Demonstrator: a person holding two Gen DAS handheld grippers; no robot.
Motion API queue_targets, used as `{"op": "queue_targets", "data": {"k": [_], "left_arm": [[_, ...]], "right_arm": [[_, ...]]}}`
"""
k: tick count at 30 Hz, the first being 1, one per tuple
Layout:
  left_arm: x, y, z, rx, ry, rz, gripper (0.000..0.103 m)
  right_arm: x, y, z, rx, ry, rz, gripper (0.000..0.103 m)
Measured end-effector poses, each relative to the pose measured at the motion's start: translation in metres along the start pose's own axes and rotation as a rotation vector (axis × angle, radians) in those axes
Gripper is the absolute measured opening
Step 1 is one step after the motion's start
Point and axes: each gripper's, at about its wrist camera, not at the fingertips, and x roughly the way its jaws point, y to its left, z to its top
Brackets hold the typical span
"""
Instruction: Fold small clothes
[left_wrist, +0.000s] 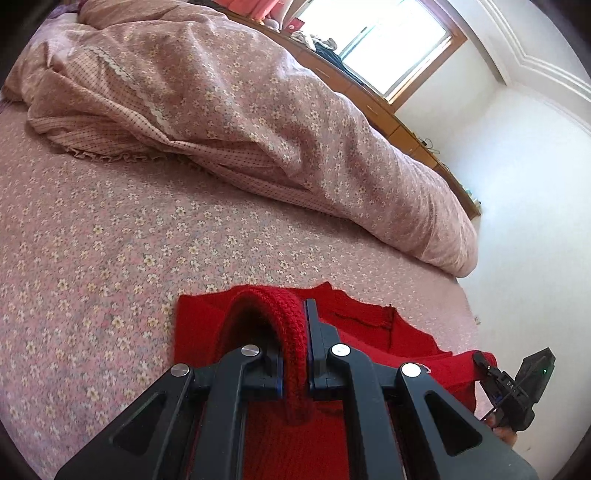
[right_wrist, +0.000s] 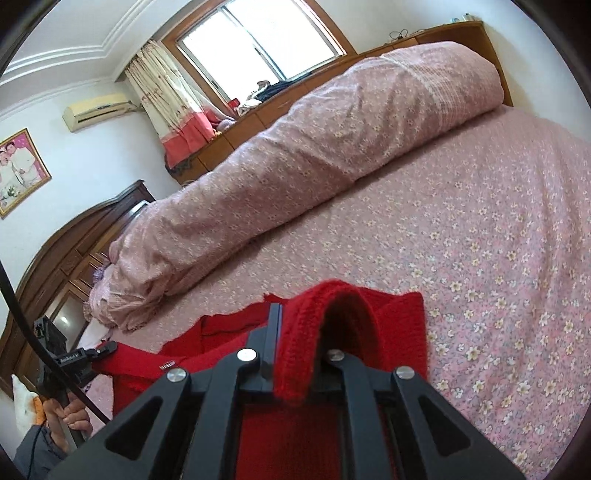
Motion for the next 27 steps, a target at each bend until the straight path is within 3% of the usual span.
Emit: {"op": "queue_targets", "data": {"k": [5,7,9,11,13,18,24,27], "left_arm": [[0.006,0.005,0.007,-0.035,-0.006,-0.007,0.002],[0.012,0.008,0.007,-0.04,0.043,0.027,0.004],[0.014,0.013,0.007,-0.054,0.082,0.026,0.011],[0.01,0.014,0.008,-0.065,0.066,0.032,0.036],[-0.002,0.016,0.011,-0.064,0.016,0.05,0.045],[-0.015,0.027,0.013,-0.104,0.007,0.051,0.047],[-0.003,0.039,-0.003,-0.143,0.098,0.077,0.047],[0.005,0.035,-0.01,-0.107,0.14,0.07,0.047]], "right_arm": [[0.009,-0.006,0.008,0.013,-0.018,0.01,0.008],[0.016,-0.006,0.01,0.018,0.006,0.012,0.01],[0.021,-0.01,0.008,0.039,0.045,0.007,0.019],[0.02,-0.014,0.006,0.056,0.048,-0.006,0.04],[0.013,-0.017,0.007,0.073,0.023,-0.001,0.044],[-0.002,-0.026,0.009,0.103,-0.003,0.009,0.044],[0.002,-0.028,0.007,0.072,0.051,-0.047,0.044],[0.005,-0.028,0.003,0.014,0.088,-0.083,0.044]]}}
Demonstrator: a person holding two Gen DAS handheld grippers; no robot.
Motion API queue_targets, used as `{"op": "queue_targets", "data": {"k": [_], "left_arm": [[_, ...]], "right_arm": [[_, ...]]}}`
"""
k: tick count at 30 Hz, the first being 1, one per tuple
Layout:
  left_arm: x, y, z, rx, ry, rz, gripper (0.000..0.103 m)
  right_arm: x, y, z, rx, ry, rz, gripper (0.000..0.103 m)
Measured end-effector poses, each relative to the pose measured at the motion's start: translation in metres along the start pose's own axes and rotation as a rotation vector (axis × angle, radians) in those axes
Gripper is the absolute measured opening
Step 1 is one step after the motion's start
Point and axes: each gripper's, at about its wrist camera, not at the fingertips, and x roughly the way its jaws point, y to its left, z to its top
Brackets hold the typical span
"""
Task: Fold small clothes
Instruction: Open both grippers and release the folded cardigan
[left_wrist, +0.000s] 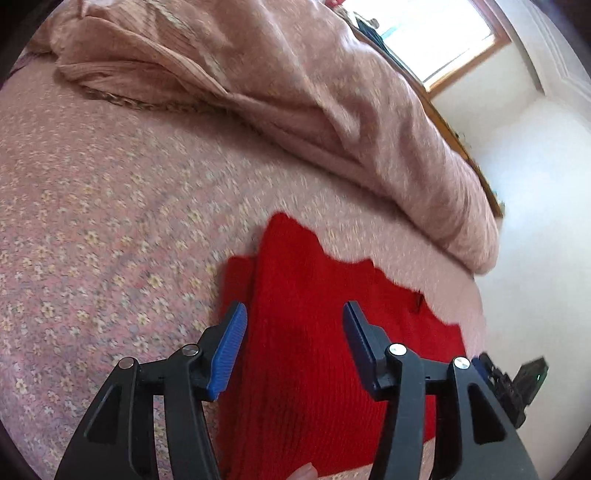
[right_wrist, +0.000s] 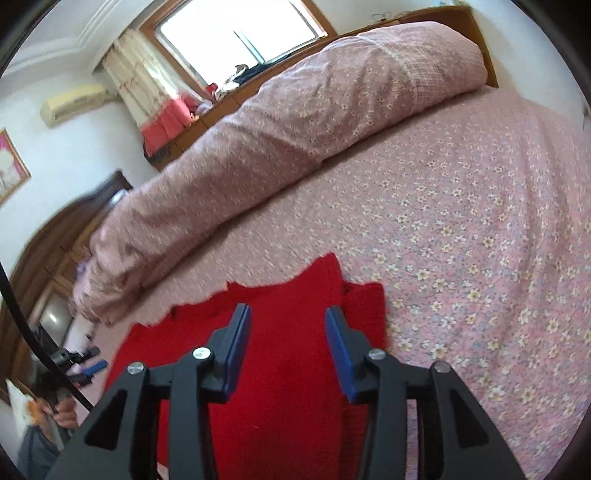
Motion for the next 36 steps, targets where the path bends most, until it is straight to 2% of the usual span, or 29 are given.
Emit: {"op": "queue_targets", "data": {"k": [4,9,10,11,12,13,14,16,19,24,31,33,36], "left_arm": [[0.013,-0.01,-0.007,0.056,0.036,0.056,0.047],[0.024,-0.021,-0.017,0.143,0.046,0.125,0.047],[0.024,-0.021,-0.018,0.145,0.038,0.126,0.043],[0.022,-0.022,-0.017,0.146,0.026,0.12,0.029],[0.02,-0.023,-0.017,0.149,0.012,0.125,0.022],[0.018,-0.024,-0.017,0.157,0.001,0.138,0.011],[0.016,-0.023,-0.017,0.164,-0.005,0.138,0.006],[0.013,-0.025,-0.018,0.185,-0.017,0.132,0.003],[0.01,-0.027,-0.018,0.199,-0.038,0.136,0.003],[0.003,-0.023,-0.013,0.172,-0.073,0.116,0.003],[0.024,-0.018,-0.016,0.17,0.008,0.163,0.004],[0.022,-0.02,-0.015,0.175,0.011,0.173,0.007],[0.01,-0.028,-0.017,0.206,-0.008,0.23,0.012]], "right_arm": [[0.008,-0.003,-0.005,-0.023,0.046,-0.042,0.044],[0.022,0.001,-0.013,-0.112,0.073,-0.184,0.044],[0.023,0.001,-0.014,-0.124,0.076,-0.188,0.044],[0.024,0.002,-0.014,-0.133,0.077,-0.193,0.039],[0.023,0.004,-0.014,-0.144,0.074,-0.193,0.032],[0.023,0.008,-0.015,-0.158,0.071,-0.186,0.019],[0.023,0.012,-0.016,-0.178,0.074,-0.187,0.017],[0.024,0.018,-0.017,-0.216,0.076,-0.204,0.013],[0.023,0.025,-0.016,-0.251,0.056,-0.232,0.011],[0.008,0.029,-0.005,-0.256,-0.058,-0.238,0.01],[0.028,0.02,-0.012,-0.269,-0.011,-0.326,0.01],[0.028,0.022,-0.012,-0.276,-0.005,-0.319,0.011],[0.022,0.021,-0.012,-0.265,-0.011,-0.285,0.015]]}}
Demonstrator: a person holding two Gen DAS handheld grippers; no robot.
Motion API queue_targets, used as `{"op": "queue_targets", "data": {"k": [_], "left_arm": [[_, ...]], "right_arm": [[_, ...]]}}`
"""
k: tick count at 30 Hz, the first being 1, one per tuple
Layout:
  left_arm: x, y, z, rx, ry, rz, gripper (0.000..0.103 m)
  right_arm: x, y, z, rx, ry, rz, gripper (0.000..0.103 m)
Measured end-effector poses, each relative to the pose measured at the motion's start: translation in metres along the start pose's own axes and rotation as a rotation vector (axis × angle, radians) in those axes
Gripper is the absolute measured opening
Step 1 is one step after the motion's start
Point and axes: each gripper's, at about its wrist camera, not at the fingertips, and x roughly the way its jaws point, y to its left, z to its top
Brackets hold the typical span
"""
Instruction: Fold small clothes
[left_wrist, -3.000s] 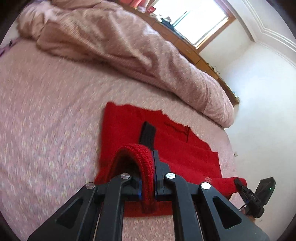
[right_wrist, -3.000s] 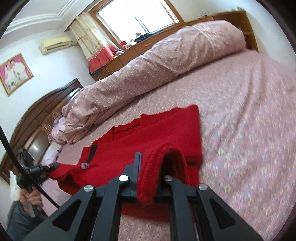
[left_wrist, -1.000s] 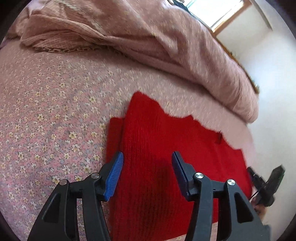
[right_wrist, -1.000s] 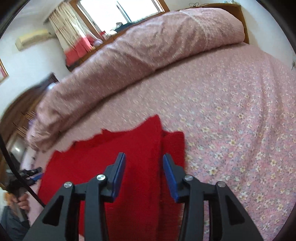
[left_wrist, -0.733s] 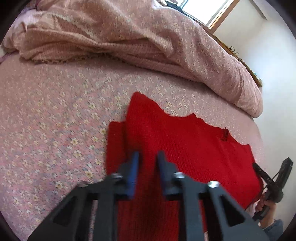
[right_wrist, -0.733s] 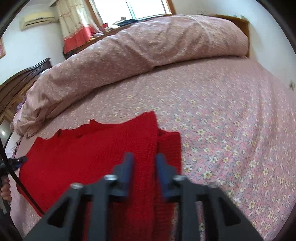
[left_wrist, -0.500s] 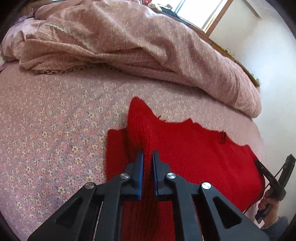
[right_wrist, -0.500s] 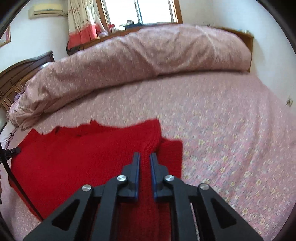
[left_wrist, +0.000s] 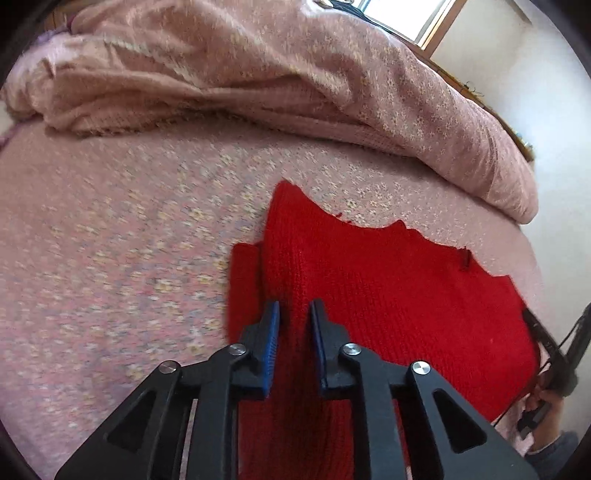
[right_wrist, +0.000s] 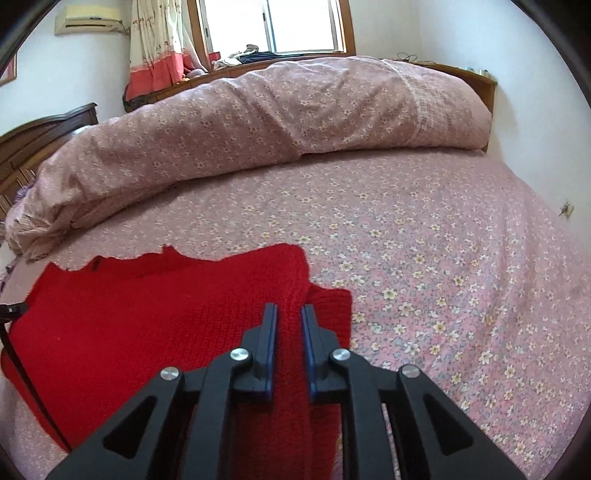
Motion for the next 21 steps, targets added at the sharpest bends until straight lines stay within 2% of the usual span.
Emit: {"op": "queue_targets", "data": {"k": [3,5,7,11,12,13,14,16,18,19,21], "left_arm": [[-0.023,-0.009,-0.007,0.06,-0.065,0.055,0.014],[-0.035,-0.017,-0.012,0.097,-0.104,0.079,0.017],[-0.044,-0.027,-0.019,0.121,-0.132,0.094,0.018],[-0.056,-0.058,-0.035,0.149,-0.151,0.026,0.018],[-0.06,-0.071,-0.04,0.174,-0.152,-0.006,0.018],[-0.064,-0.082,-0.045,0.202,-0.151,-0.025,0.018],[-0.066,-0.094,-0.049,0.227,-0.151,-0.037,0.018],[-0.065,-0.115,-0.057,0.241,-0.136,-0.103,0.015],[-0.058,-0.127,-0.063,0.231,-0.11,-0.154,0.011],[-0.054,-0.131,-0.067,0.232,-0.099,-0.164,0.011],[-0.044,-0.135,-0.072,0.248,-0.088,-0.174,0.008]], "right_arm": [[-0.011,-0.008,-0.001,0.042,-0.018,0.055,0.027],[-0.018,-0.015,-0.003,0.077,-0.018,0.086,0.058],[-0.03,-0.028,-0.008,0.128,-0.031,0.141,0.07],[-0.05,-0.044,-0.023,0.193,-0.028,0.23,0.071],[-0.055,-0.047,-0.027,0.199,-0.025,0.254,0.07],[-0.061,-0.047,-0.031,0.197,-0.026,0.284,0.06],[-0.066,-0.047,-0.033,0.196,-0.031,0.309,0.035],[-0.072,-0.038,-0.033,0.201,-0.016,0.348,0.004],[-0.074,-0.023,-0.033,0.187,-0.011,0.403,0.004],[-0.075,-0.007,-0.032,0.16,-0.013,0.456,0.004],[-0.074,0.019,-0.032,0.096,-0.009,0.487,0.004]]}}
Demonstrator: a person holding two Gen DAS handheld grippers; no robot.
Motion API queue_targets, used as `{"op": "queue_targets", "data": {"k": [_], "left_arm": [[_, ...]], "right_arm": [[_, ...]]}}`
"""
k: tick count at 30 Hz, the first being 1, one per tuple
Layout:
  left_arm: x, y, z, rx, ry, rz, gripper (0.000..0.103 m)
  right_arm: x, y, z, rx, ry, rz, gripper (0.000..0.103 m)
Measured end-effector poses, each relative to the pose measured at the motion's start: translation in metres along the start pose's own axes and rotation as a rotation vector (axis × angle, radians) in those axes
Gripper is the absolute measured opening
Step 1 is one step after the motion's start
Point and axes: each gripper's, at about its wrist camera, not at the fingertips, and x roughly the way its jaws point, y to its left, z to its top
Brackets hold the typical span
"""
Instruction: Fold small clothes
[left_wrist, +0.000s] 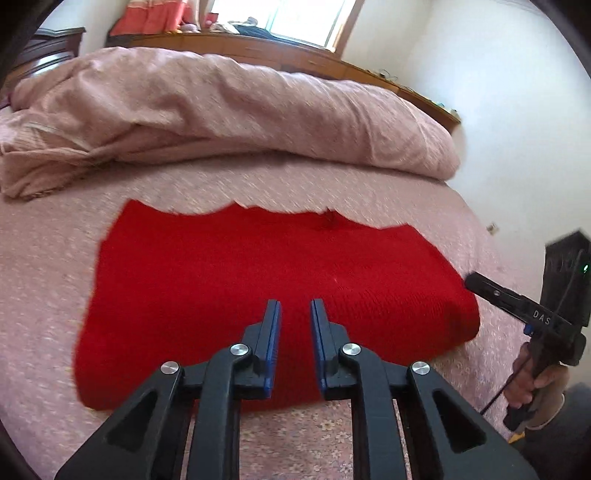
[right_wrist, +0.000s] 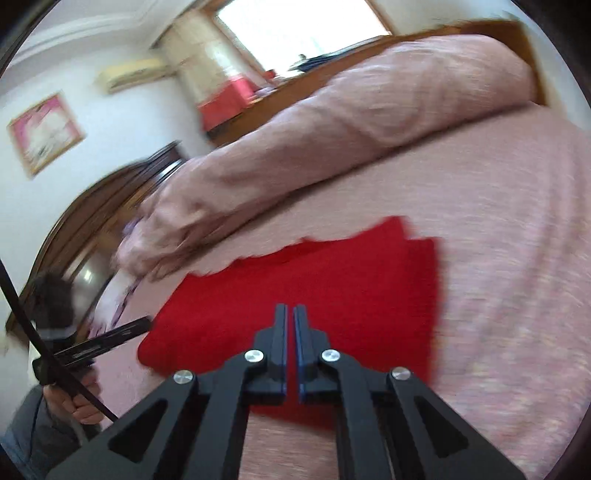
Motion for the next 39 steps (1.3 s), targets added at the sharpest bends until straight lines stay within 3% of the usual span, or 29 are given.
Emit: {"op": "queue_targets", "data": {"k": [5,9,11,13,15,17,22,26,32,36,39], "left_arm": [[0.027,0.013,-0.008,-0.001,0.042,0.039,0.007],[0.046,0.032,-0.022,-0.024,0.127,0.046,0.007],[0.052,0.039,-0.028,-0.044,0.142,0.025,0.007],[0.052,0.043,-0.029,-0.081,0.148,0.006,0.007],[0.052,0.045,-0.026,-0.106,0.154,0.0,0.007],[0.051,0.041,-0.028,-0.088,0.148,0.01,0.007],[0.034,0.015,-0.033,0.043,0.096,0.098,0.007],[0.022,-0.008,-0.028,0.097,0.068,0.08,0.007],[0.038,-0.018,-0.004,0.057,0.036,0.111,0.007],[0.051,-0.019,0.0,0.034,0.028,0.105,0.007],[0.064,-0.014,-0.012,0.059,0.089,0.119,0.007]], "right_arm": [[0.06,0.067,-0.024,-0.175,0.129,0.025,0.003],[0.093,0.1,-0.045,-0.275,0.156,-0.019,0.003],[0.113,0.095,-0.055,-0.278,0.205,-0.084,0.0],[0.129,0.075,-0.064,-0.216,0.22,-0.08,0.0],[0.13,0.067,-0.059,-0.159,0.224,-0.067,0.0],[0.132,0.072,-0.058,-0.184,0.233,-0.092,0.0],[0.114,0.074,-0.058,-0.134,0.203,-0.053,0.0],[0.082,0.07,-0.055,-0.085,0.194,0.003,0.0],[0.037,0.045,-0.056,-0.089,0.136,-0.041,0.004],[0.038,0.037,-0.041,-0.04,0.087,-0.021,0.004],[0.054,0.034,-0.037,-0.067,0.103,-0.115,0.0]]}}
